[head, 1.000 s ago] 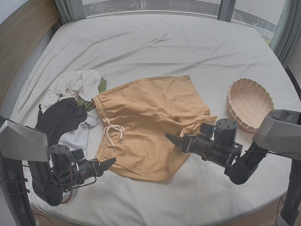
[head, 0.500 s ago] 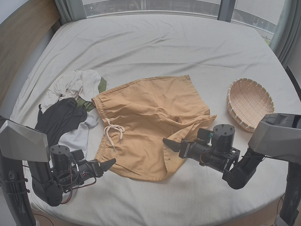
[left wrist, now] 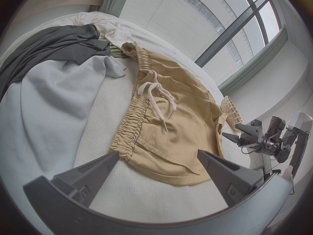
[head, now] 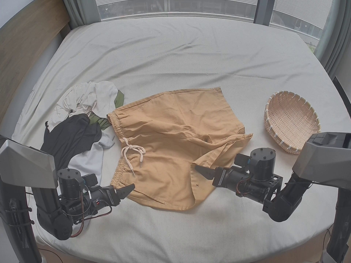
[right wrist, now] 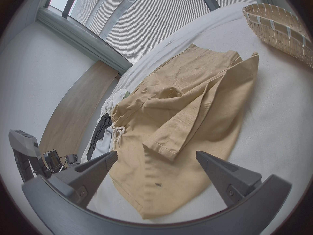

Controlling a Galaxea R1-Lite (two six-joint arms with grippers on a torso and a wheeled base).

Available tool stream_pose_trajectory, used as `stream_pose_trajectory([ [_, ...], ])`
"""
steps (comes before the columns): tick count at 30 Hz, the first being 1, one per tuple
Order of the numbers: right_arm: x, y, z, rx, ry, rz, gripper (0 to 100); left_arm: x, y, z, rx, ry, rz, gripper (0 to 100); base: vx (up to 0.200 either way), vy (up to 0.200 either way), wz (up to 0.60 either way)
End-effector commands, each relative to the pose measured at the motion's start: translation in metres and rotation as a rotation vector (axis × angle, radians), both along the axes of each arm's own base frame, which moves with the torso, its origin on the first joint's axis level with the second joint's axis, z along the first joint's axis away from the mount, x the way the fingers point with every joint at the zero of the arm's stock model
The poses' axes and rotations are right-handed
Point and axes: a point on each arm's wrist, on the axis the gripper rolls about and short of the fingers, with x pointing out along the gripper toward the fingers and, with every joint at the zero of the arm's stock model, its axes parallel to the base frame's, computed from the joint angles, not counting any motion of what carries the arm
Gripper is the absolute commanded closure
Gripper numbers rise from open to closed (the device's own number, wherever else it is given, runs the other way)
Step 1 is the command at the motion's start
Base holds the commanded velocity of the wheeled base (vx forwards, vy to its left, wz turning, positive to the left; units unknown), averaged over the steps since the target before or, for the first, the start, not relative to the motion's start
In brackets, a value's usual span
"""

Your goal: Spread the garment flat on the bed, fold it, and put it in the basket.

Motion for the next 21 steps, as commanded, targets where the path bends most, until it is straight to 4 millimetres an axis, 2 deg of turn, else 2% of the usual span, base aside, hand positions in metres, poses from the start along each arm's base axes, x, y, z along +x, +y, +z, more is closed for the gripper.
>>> stream_pose_trajectory([
  [1, 0.004, 0.002, -0.008, -0.004, 0.013, -0.001, 0, 0.0, 0.0, 0.001, -0.001, -0.004, 0.0, 0, 0.0, 0.0, 0.0],
  [10, 0.012, 0.008, -0.01, 0.026, 0.014, -0.009, 0, 0.0, 0.0, 0.002, -0.003, -0.01, 0.0, 0, 0.0, 0.0, 0.0],
  [11, 0.014, 0.008, -0.011, 0.028, 0.014, -0.011, 100, -0.001, 0.0, 0.003, -0.003, -0.01, 0.0, 0, 0.0, 0.0, 0.0],
  [21, 0.019, 0.009, -0.017, 0.029, 0.017, -0.018, 100, -0.001, 0.001, 0.005, -0.004, -0.016, 0.001, 0, 0.0, 0.0, 0.0],
])
